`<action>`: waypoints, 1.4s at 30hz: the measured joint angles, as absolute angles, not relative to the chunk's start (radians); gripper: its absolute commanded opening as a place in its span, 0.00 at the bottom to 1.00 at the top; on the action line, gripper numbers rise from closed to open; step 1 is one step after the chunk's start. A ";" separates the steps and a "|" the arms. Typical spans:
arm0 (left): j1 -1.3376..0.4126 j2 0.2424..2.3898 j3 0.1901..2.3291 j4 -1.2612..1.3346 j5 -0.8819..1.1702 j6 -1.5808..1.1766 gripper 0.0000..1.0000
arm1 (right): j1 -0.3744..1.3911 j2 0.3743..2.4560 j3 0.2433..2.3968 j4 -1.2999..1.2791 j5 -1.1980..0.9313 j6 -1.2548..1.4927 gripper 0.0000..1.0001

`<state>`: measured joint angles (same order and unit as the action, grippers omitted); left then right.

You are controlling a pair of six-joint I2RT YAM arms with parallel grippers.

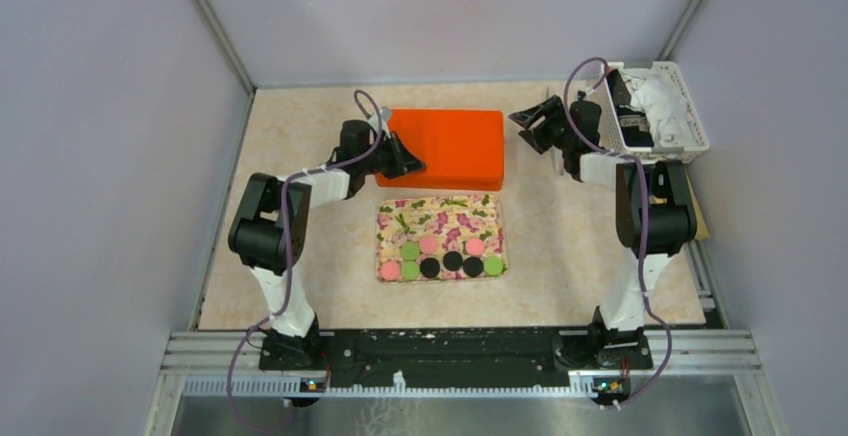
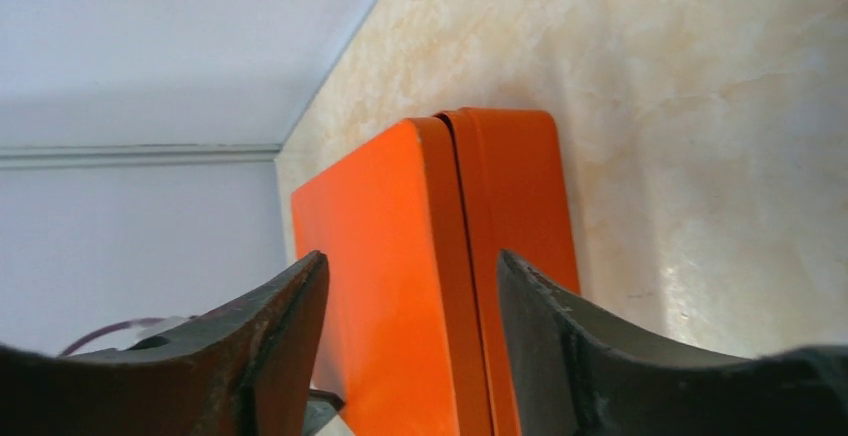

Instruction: Pack the cookies

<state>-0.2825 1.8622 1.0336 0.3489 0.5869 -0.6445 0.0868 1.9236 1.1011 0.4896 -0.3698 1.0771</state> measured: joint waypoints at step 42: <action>-0.178 1.979 1.348 -0.097 0.004 -0.624 0.00 | 0.195 2.096 1.549 -0.429 -0.043 0.507 0.00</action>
